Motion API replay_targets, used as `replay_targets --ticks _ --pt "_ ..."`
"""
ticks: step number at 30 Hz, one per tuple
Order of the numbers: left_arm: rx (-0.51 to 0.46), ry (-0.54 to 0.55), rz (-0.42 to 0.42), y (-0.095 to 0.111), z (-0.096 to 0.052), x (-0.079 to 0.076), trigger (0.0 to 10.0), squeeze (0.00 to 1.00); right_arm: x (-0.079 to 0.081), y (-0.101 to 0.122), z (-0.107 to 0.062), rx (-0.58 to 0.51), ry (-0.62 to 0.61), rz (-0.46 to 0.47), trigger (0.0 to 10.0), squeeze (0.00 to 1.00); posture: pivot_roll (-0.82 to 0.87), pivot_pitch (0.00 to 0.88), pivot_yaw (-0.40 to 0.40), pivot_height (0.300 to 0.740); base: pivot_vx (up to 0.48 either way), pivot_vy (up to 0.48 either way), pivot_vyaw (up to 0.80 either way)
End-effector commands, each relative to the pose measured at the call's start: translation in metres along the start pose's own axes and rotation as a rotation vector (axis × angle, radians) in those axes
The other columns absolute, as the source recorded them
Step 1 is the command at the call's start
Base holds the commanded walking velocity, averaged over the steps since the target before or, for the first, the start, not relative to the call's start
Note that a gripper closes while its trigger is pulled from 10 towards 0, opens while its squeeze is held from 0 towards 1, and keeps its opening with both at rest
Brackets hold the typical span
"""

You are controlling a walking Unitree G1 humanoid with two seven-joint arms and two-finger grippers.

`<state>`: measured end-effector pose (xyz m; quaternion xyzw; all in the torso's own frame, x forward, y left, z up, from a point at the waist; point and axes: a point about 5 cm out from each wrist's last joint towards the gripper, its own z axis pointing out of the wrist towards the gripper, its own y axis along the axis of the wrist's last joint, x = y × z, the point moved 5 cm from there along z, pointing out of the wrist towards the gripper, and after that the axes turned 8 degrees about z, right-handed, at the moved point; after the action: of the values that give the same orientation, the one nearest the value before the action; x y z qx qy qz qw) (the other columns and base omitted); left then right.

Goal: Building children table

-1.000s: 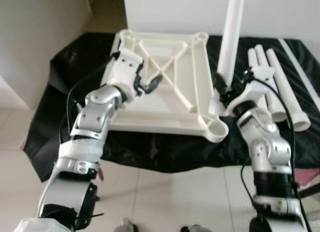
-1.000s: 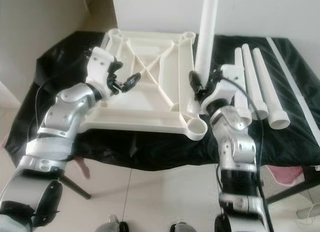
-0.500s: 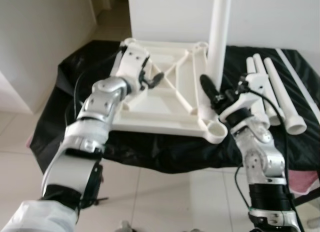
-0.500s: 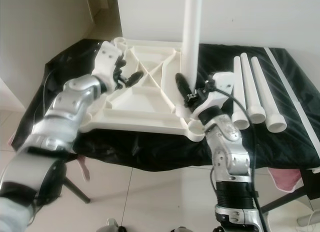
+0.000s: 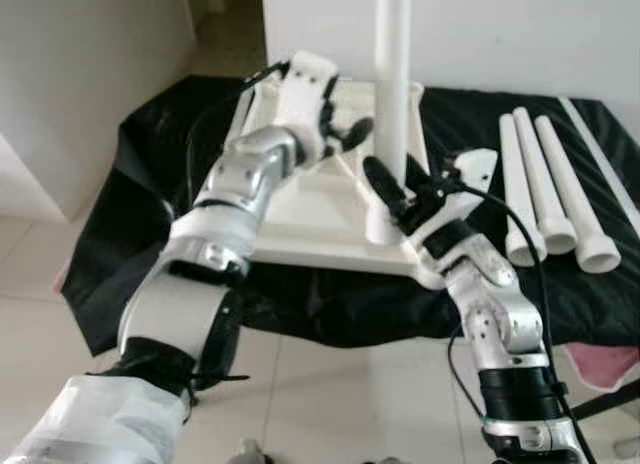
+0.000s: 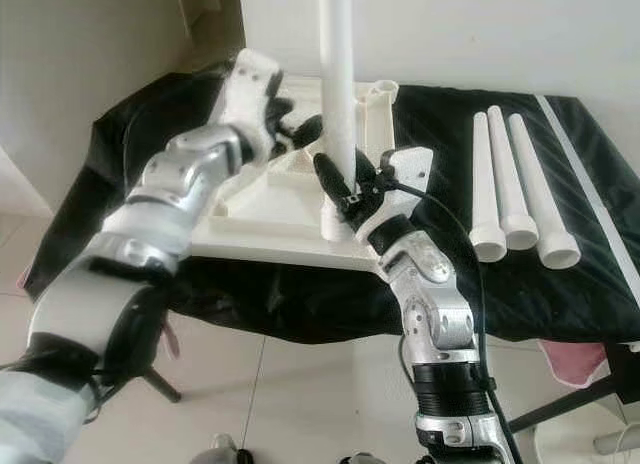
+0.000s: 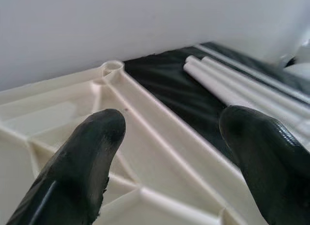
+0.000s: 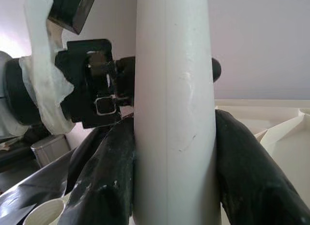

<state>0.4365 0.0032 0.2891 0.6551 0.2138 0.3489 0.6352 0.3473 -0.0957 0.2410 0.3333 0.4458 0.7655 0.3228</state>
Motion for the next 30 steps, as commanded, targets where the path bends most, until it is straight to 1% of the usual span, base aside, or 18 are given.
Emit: replay_targets --ticks 1,3,4,5,7,8,13,15,16,19,30 --pt "-0.009 -0.095 -0.046 0.003 0.003 -0.013 10.0 0.0 0.001 0.0 0.001 -0.002 0.013 -0.012 10.0 0.0 -0.04 0.0 -0.009 0.74 0.0 0.0 0.0" --pt "-0.012 -0.109 -0.055 0.004 0.003 -0.015 10.0 0.0 0.001 -0.001 0.001 0.001 0.012 -0.011 10.0 0.0 -0.04 0.0 -0.009 0.74 0.0 0.0 0.0" --pt "-0.029 -0.158 -0.077 0.011 0.006 -0.025 10.0 0.0 0.001 -0.005 0.001 0.017 0.009 -0.014 10.0 0.0 -0.04 0.0 -0.009 0.74 0.0 0.0 0.0" --pt "-0.029 -0.158 -0.077 0.011 0.006 -0.025 10.0 0.0 0.001 -0.005 0.001 0.017 0.009 -0.014 10.0 0.0 -0.04 0.0 -0.009 0.74 0.0 0.0 0.0" --pt "-0.043 -0.195 -0.094 0.017 0.008 -0.033 10.0 0.0 0.0 -0.007 0.001 0.025 0.007 -0.014 10.0 0.0 -0.04 0.0 -0.01 0.74 0.0 0.0 0.0" --pt "-0.043 -0.195 -0.094 0.017 0.008 -0.033 10.0 0.0 0.0 -0.007 0.001 0.025 0.007 -0.014 10.0 0.0 -0.04 0.0 -0.01 0.74 0.0 0.0 0.0" --pt "-0.086 -0.246 -0.12 0.035 0.011 -0.044 10.0 0.0 -0.002 -0.008 0.004 0.029 -0.008 -0.005 10.0 0.0 -0.04 0.0 -0.01 0.74 0.0 0.0 0.0" --pt "-0.086 -0.246 -0.12 0.035 0.011 -0.044 10.0 0.0 -0.002 -0.008 0.004 0.029 -0.008 -0.005 10.0 0.0 -0.04 0.0 -0.01 0.74 0.0 0.0 0.0" --pt "-0.103 -0.264 -0.122 0.041 0.01 -0.048 10.0 0.0 -0.004 -0.009 0.004 0.028 -0.02 -0.004 10.0 0.0 -0.05 0.0 -0.009 0.74 0.0 0.0 0.0" --pt "-0.122 -0.282 -0.129 0.049 0.009 -0.049 10.0 0.0 -0.006 -0.012 0.004 0.032 -0.043 0.0 10.0 0.0 -0.05 0.0 -0.006 0.74 0.0 0.0 0.0" --pt "-0.154 -0.301 -0.12 0.062 0.008 -0.053 10.0 0.0 -0.008 -0.017 0.004 0.041 -0.058 0.007 10.0 0.0 -0.04 0.0 -0.005 0.74 0.0 0.0 0.0"
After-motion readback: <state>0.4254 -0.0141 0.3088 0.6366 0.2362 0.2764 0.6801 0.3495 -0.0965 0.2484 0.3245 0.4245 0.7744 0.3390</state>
